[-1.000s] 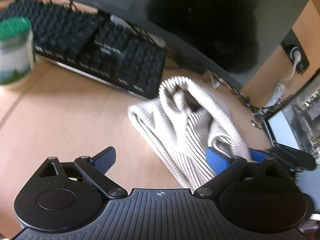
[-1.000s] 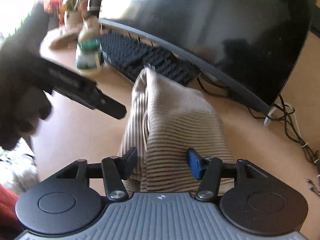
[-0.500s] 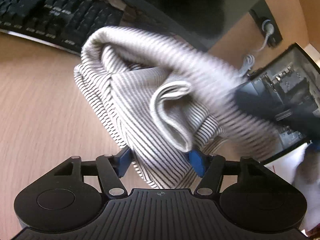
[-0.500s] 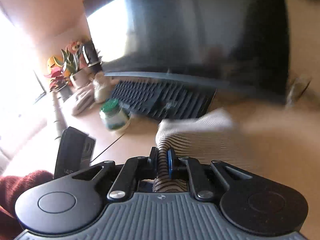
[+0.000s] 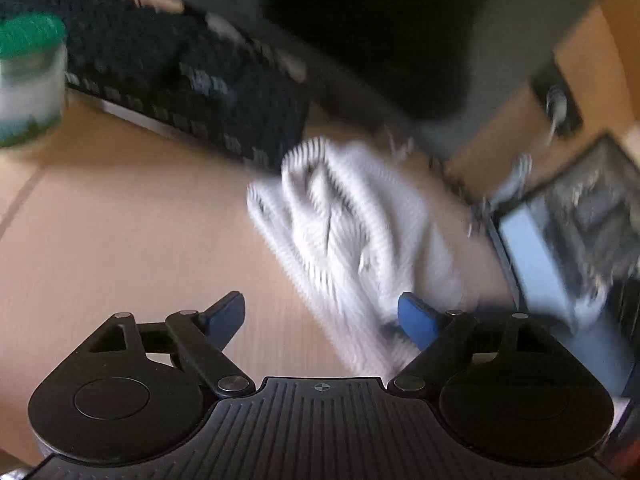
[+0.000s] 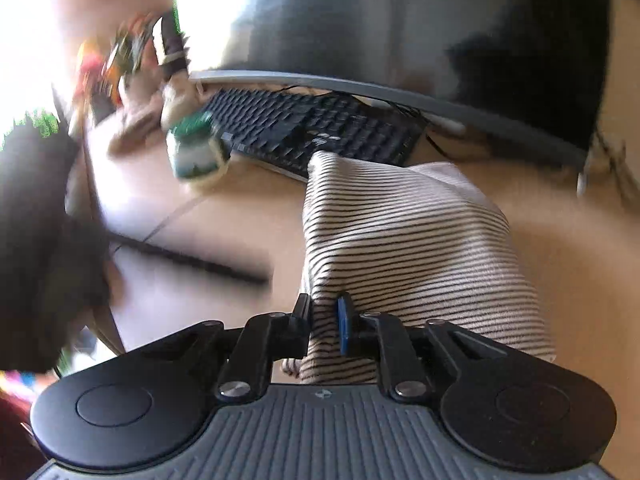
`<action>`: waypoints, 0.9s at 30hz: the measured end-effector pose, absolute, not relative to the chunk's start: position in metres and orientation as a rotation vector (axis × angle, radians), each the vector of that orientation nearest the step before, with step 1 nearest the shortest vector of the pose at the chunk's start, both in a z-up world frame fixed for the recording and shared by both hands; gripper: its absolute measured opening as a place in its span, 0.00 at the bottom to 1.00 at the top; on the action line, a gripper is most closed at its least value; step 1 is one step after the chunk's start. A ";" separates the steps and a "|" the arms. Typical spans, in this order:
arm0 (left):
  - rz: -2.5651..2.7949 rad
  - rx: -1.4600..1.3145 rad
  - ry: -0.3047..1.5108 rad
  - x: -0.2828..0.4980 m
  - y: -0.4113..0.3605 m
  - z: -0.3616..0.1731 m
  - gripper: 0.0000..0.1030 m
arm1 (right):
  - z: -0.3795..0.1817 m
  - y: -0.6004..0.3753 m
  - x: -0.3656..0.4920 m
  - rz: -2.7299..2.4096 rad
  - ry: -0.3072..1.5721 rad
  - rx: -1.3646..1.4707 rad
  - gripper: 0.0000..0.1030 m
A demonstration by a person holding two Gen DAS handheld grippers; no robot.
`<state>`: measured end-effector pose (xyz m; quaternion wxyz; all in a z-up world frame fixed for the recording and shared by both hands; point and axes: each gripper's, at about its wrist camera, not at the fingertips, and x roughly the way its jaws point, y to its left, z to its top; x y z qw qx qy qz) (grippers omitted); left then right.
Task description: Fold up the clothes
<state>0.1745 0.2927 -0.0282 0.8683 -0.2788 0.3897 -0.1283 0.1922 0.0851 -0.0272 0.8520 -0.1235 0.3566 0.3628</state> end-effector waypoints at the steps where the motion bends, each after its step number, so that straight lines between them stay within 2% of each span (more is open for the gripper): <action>1: -0.273 -0.576 0.808 0.180 0.289 -0.025 0.87 | -0.030 0.093 0.182 0.761 0.718 -0.325 0.22; 3: -0.283 -0.547 0.805 0.194 0.278 -0.022 0.87 | -0.031 0.102 0.166 0.761 0.665 -0.440 0.36; 6: -0.266 -0.466 0.865 0.209 0.262 -0.036 0.84 | -0.029 0.105 0.163 0.763 0.655 -0.479 0.37; 7: -0.265 -0.444 0.877 0.211 0.258 -0.041 0.87 | -0.026 0.103 0.166 0.766 0.662 -0.463 0.37; 10: -0.274 -0.449 0.882 0.212 0.261 -0.049 0.89 | -0.006 0.074 0.184 0.788 0.724 -0.294 0.37; 11: -0.277 -0.446 0.882 0.212 0.263 -0.050 0.90 | 0.002 0.063 0.190 0.791 0.739 -0.230 0.41; 12: -0.278 -0.450 0.884 0.211 0.265 -0.051 0.91 | 0.010 0.048 0.196 0.787 0.745 -0.153 0.56; 14: -0.279 -0.458 0.888 0.208 0.270 -0.055 0.91 | 0.019 0.021 0.212 0.756 0.757 -0.038 0.76; 15: -0.280 -0.458 0.889 0.207 0.270 -0.056 0.92 | 0.021 0.008 0.220 0.734 0.762 0.009 0.83; 20: -0.287 -0.478 0.885 0.207 0.271 -0.055 0.92 | -0.015 -0.018 0.254 0.641 0.865 0.109 0.86; 24: -0.298 -0.483 0.881 0.210 0.269 -0.057 0.91 | -0.052 -0.028 0.274 0.597 0.967 0.179 0.96; 25: -0.301 -0.492 0.881 0.211 0.270 -0.059 0.91 | -0.054 -0.026 0.276 0.600 0.974 0.212 0.96; 26: -0.301 -0.502 0.882 0.211 0.271 -0.060 0.91 | -0.053 -0.017 0.278 0.606 0.971 0.228 0.90; 27: -0.298 -0.507 0.883 0.213 0.271 -0.061 0.91 | -0.050 -0.008 0.281 0.612 0.964 0.231 0.80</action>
